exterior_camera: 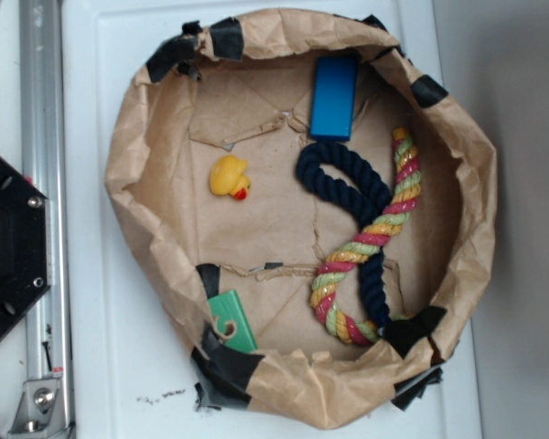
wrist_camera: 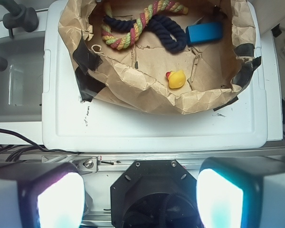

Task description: Grab the yellow duck.

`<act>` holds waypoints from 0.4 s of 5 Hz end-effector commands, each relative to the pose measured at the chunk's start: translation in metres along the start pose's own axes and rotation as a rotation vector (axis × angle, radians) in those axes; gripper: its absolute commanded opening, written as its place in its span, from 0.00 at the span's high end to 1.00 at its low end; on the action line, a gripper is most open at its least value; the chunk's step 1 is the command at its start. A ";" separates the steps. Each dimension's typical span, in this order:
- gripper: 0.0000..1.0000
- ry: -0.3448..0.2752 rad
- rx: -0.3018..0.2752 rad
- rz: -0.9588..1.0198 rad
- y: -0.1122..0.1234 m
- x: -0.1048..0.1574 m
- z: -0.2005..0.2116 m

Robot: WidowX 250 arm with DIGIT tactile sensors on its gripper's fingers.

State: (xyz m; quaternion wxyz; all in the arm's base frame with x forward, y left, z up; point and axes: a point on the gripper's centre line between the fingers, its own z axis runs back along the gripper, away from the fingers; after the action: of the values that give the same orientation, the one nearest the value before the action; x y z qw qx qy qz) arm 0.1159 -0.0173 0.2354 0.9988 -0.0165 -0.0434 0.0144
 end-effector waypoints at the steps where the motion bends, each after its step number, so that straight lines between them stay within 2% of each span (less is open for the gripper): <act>1: 0.00 0.000 0.000 0.000 0.000 0.000 0.000; 2: 0.00 0.018 0.040 0.057 0.037 0.050 -0.018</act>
State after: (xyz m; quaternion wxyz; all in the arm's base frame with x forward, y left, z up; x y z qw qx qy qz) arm 0.1643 0.0149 0.2086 0.9993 -0.0008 -0.0116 0.0344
